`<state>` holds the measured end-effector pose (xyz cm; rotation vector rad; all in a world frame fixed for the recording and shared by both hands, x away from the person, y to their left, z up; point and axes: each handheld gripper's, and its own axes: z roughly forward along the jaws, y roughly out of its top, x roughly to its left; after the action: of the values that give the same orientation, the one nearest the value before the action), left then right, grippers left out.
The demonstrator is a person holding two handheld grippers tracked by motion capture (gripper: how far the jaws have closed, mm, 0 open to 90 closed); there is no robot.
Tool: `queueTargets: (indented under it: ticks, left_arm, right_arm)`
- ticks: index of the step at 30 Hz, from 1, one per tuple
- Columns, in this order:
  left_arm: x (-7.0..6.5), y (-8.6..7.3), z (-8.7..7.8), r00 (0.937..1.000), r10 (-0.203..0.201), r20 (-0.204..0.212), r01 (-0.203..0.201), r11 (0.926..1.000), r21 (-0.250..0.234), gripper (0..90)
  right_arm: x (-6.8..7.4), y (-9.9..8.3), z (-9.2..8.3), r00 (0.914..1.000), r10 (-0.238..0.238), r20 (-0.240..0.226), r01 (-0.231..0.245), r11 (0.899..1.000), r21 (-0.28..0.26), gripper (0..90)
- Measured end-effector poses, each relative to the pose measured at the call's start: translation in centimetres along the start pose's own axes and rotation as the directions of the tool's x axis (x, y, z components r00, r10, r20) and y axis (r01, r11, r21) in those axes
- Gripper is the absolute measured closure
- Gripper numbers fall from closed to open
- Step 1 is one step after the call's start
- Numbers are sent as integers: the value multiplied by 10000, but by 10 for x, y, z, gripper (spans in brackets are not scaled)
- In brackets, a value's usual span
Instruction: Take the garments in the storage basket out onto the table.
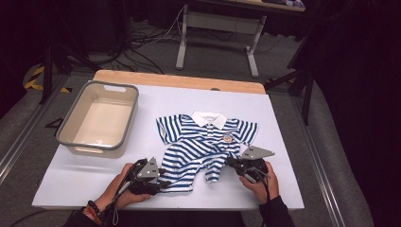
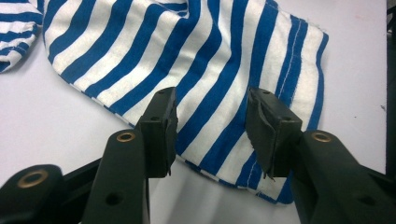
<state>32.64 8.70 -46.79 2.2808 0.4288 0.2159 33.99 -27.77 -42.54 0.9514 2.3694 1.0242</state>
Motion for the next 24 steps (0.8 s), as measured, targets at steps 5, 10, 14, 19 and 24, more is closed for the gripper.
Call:
queueTargets:
  ticks: [5, 10, 14, 19, 24]
  left_arm:
    - [0, 0, 0, 10000, -57, -20, 58, 10000, 35, 545]
    - [0, 0, 0, 10000, 38, -32, -39, 10000, -13, 542]
    - [1, 1, 0, 9999, 91, -59, -91, 9999, 50, 531]
    - [0, 1, 0, 9999, 131, -97, -131, 9999, 46, 530]
    - [0, 1, 1, 9999, 76, -123, -76, 10000, 1, 530]
  right_arm:
    - [0, -11, -19, 9999, 98, 72, -98, 10000, -10, 883]
    - [-1, -23, -38, 9986, 304, 442, -294, 9993, -228, 885]
    - [-7, -25, -55, 9921, 632, 1083, -528, 9940, -960, 887]
    - [-16, -25, -62, 9785, 1275, 1620, -990, 9799, -1732, 882]
    - [-21, -27, -51, 9706, 1619, 1779, -1297, 9752, -1795, 877]
